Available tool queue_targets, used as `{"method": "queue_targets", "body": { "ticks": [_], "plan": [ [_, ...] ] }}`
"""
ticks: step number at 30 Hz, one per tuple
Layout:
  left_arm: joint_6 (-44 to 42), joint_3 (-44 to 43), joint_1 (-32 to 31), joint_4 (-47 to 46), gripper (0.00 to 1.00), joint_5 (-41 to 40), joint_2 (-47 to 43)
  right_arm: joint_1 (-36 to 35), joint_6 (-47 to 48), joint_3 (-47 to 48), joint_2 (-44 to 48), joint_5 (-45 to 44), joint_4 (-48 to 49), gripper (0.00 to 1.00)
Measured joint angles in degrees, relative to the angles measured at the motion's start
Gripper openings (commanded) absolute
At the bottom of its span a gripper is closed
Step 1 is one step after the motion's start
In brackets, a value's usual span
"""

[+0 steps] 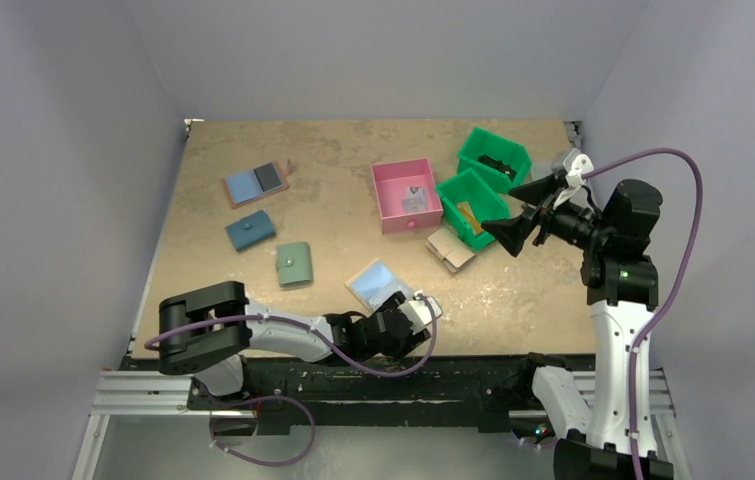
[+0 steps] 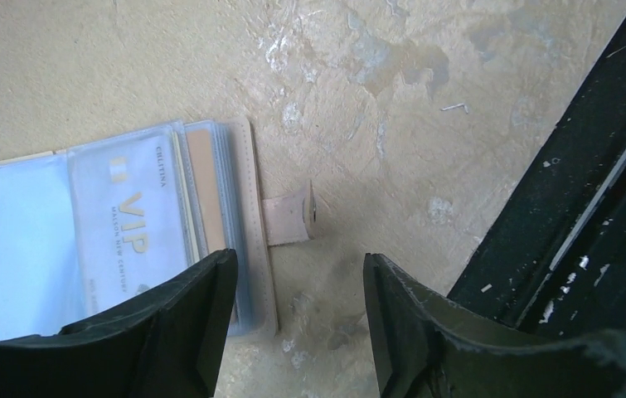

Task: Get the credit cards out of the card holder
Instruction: Move the card holder to the center of the board.

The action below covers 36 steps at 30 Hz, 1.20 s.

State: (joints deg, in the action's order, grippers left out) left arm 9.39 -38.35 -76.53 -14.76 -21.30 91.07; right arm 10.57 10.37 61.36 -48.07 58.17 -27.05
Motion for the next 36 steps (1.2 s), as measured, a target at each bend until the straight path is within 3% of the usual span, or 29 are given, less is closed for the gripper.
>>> {"method": "queue_targets", "body": {
  "ticks": [6,11,15,24,32,36],
  "plan": [
    [0.1,-0.2,0.0,-2.8,0.58,-1.9,2.7,0.0,0.0,0.0,0.0,0.4,0.0,0.99],
    [0.5,-0.6,0.0,-4.9,0.3,-4.3,4.3,0.0,0.0,0.0,0.0,0.8,0.0,0.99],
    [0.6,-1.6,0.0,-5.4,0.0,-6.0,6.0,0.0,0.1,0.0,0.0,1.3,0.0,0.99],
    [3.7,-1.0,3.7,-4.7,0.0,-9.0,4.6,0.0,0.2,0.0,-0.3,1.4,0.0,0.99],
    [6.5,-0.4,24.3,-2.6,0.0,-6.3,0.3,0.0,0.2,0.0,-0.8,1.4,0.0,0.99],
    [6.4,-5.1,33.6,-1.9,0.0,-3.7,3.0,0.0,0.7,0.0,-0.8,1.6,0.0,0.99]
  ]
}}
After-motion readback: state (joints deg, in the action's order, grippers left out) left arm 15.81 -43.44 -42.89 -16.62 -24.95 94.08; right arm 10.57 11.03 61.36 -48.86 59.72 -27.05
